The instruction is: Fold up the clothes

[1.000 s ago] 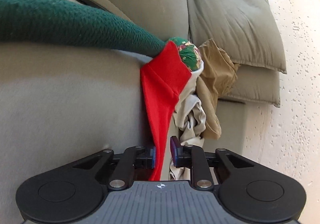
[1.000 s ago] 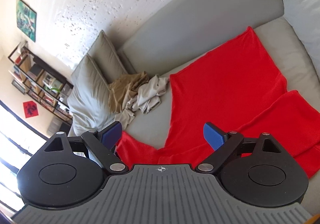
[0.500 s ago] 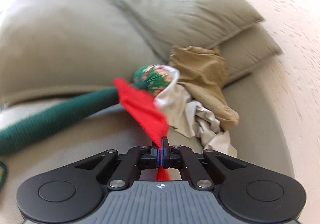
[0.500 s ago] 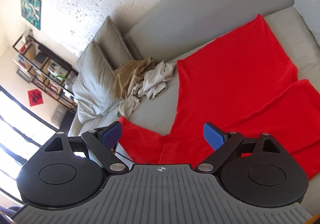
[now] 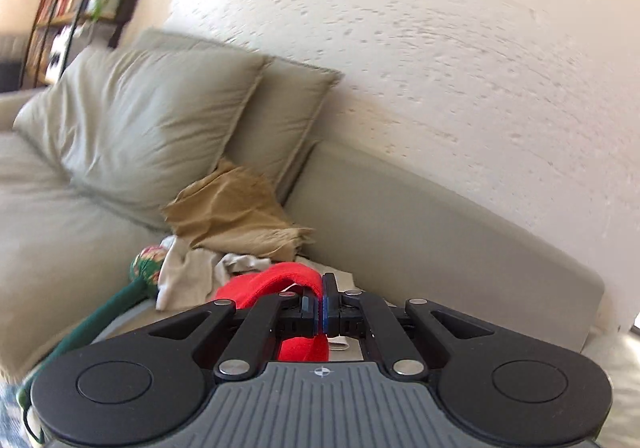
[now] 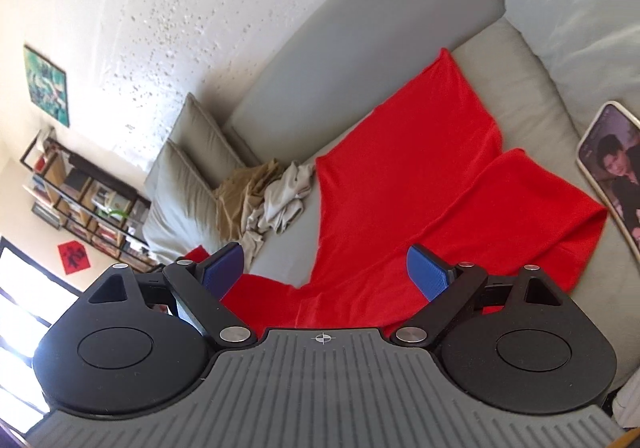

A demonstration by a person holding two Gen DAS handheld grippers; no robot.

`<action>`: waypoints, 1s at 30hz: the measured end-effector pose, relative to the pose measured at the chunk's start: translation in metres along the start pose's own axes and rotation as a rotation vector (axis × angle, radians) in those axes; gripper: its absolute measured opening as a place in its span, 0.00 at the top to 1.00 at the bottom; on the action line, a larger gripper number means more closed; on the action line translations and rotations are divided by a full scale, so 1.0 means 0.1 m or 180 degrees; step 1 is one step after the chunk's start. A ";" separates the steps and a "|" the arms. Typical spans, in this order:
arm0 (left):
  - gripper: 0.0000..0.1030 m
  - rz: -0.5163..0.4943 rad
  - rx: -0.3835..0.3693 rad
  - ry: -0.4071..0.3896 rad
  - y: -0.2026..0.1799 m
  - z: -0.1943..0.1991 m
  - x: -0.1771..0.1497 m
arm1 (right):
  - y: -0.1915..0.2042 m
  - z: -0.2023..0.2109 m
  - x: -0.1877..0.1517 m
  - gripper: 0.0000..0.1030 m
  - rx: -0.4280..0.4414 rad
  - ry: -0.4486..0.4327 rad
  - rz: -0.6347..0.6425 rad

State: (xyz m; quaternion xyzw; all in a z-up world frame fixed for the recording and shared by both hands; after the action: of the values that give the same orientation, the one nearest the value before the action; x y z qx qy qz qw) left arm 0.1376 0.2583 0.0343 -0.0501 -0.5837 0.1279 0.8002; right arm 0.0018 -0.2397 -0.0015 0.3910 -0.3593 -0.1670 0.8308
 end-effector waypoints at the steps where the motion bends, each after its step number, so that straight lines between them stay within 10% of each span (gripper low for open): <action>1: 1.00 -0.0161 -0.0030 -0.0040 -0.22 0.05 -0.04 | -0.08 0.08 0.01 0.11 -0.0017 -0.0039 -0.0052; 11: 0.99 -0.1234 -0.0379 0.0128 -2.22 0.42 -1.15 | -0.74 0.71 0.12 0.11 -0.0167 -0.0355 -0.0477; 15: 0.99 -0.1438 -0.0495 0.0339 -2.60 0.45 -1.53 | -0.94 0.93 0.14 0.11 -0.0243 -0.0518 -0.0596; 21: 0.95 -0.2592 -0.0548 0.0499 -3.01 0.40 -2.15 | -1.19 1.12 0.14 0.11 -0.0307 -0.0692 -0.0837; 25: 0.71 -0.3210 -0.0725 0.0715 -3.12 0.48 -2.50 | -1.23 1.10 0.17 0.11 -0.0285 -0.0689 -0.0912; 27: 0.44 -0.3484 -0.0888 0.0705 -3.16 0.63 -2.60 | -1.21 1.07 0.17 0.10 -0.0301 -0.0664 -0.0874; 30: 0.39 -0.3697 -0.1168 0.0783 -3.14 0.86 -2.63 | -1.19 1.00 0.16 0.10 -0.0334 -0.0593 -0.0843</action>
State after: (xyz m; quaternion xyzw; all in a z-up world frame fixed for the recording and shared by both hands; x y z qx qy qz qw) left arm 0.0270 -0.1192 -0.1094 0.1246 -0.4316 -0.4375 0.7789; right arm -0.0592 -0.3777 -0.0416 0.3739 -0.3708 -0.3290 0.7839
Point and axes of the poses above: each gripper's, at about its wrist camera, not at the fingertips, and z roughly against the way its jaws point, y to its left, x to its top, the point moved 3 cm from there along -z, roughly the way its jaws point
